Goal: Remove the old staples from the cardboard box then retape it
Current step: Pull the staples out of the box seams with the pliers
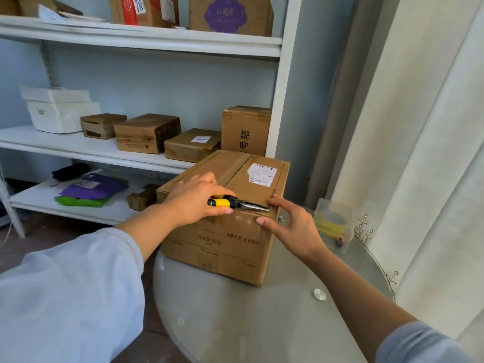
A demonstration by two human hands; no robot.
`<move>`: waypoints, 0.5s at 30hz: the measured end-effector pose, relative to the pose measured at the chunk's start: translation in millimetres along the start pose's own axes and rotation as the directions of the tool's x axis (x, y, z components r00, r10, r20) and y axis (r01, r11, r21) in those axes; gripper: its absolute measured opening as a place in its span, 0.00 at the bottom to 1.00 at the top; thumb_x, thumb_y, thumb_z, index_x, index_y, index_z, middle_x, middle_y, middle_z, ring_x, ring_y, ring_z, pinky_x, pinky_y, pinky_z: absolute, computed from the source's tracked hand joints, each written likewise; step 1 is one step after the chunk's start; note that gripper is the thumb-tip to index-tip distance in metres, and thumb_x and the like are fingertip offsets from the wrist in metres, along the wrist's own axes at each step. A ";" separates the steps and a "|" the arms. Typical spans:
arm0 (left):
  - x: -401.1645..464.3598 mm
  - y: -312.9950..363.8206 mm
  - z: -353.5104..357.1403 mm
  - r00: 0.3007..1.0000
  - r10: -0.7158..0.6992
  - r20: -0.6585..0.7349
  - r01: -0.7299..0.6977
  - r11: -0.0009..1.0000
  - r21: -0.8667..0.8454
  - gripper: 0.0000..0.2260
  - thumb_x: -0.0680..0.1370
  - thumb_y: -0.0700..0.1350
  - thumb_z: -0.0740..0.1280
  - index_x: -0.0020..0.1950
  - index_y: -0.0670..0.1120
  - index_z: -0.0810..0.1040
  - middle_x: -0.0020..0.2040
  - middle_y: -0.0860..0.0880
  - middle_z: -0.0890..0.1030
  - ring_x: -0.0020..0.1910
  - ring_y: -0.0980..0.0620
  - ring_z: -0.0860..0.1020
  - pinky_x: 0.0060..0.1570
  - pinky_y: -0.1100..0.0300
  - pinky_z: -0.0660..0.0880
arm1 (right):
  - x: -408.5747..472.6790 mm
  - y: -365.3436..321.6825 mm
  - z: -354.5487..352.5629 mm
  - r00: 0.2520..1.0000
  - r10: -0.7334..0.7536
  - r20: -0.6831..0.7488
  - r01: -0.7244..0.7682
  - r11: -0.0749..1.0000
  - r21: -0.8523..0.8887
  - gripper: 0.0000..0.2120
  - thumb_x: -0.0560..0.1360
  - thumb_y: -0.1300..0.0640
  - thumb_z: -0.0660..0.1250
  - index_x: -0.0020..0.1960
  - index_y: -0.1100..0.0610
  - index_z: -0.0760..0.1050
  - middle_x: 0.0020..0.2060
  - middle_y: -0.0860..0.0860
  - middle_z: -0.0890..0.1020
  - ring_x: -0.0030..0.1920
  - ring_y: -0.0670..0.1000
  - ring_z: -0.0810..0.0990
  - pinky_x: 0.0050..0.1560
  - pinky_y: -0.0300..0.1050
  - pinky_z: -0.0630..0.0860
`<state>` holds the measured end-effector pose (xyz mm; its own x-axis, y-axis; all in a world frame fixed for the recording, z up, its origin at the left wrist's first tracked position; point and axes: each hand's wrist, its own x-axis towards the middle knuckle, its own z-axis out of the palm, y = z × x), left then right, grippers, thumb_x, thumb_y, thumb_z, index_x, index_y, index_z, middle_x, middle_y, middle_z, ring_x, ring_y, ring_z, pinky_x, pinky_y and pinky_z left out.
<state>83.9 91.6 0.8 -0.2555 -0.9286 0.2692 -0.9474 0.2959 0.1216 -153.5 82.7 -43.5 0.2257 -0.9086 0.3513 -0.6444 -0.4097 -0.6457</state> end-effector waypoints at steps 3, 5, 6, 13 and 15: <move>0.2 -2.3 1.0 1.000 -0.023 0.006 0.023 0.998 -0.051 0.19 0.73 0.63 0.64 0.64 0.67 0.71 0.50 0.55 0.69 0.54 0.53 0.70 0.52 0.50 0.72 | 3.6 -1.1 -3.1 1.000 -0.005 0.022 0.006 1.000 -0.007 0.33 0.69 0.39 0.70 0.70 0.51 0.70 0.70 0.47 0.71 0.70 0.50 0.68 0.68 0.47 0.66; 0.9 -0.3 1.1 0.999 -0.042 -0.003 0.041 0.996 -0.076 0.19 0.73 0.63 0.64 0.64 0.66 0.71 0.51 0.54 0.70 0.54 0.53 0.70 0.53 0.49 0.72 | 8.0 -2.4 -7.9 0.998 0.012 0.054 -0.012 1.000 0.000 0.32 0.69 0.41 0.72 0.69 0.51 0.70 0.69 0.48 0.72 0.70 0.50 0.69 0.68 0.47 0.66; 0.9 1.4 0.6 0.998 -0.057 -0.011 0.056 0.994 -0.098 0.19 0.74 0.62 0.64 0.65 0.65 0.71 0.51 0.54 0.70 0.54 0.52 0.70 0.54 0.49 0.72 | 10.0 -3.4 -9.7 0.997 0.024 0.072 -0.025 1.000 0.009 0.32 0.70 0.42 0.72 0.69 0.51 0.70 0.69 0.48 0.73 0.69 0.50 0.69 0.67 0.47 0.66; -2.0 3.9 0.6 0.999 -0.037 -0.015 0.036 0.999 -0.041 0.22 0.73 0.63 0.65 0.67 0.66 0.68 0.52 0.55 0.69 0.53 0.56 0.67 0.50 0.55 0.67 | 15.4 -4.4 -10.4 0.993 0.058 0.106 -0.062 0.997 0.035 0.30 0.71 0.47 0.72 0.70 0.51 0.69 0.69 0.48 0.72 0.69 0.51 0.69 0.68 0.48 0.65; -2.8 3.2 1.9 0.999 -0.027 -0.020 0.027 0.999 -0.028 0.24 0.73 0.63 0.65 0.68 0.66 0.67 0.53 0.55 0.68 0.53 0.56 0.66 0.51 0.55 0.67 | 15.5 -3.4 -10.2 0.993 0.059 0.106 -0.063 0.997 0.043 0.29 0.71 0.47 0.72 0.70 0.51 0.69 0.68 0.48 0.73 0.69 0.51 0.70 0.67 0.47 0.66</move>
<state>81.2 94.7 -1.4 -0.2254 -0.9317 0.2848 -0.9482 0.2770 0.1557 -155.2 70.9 -29.0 0.2636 -0.9345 0.2391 -0.6255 -0.3543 -0.6951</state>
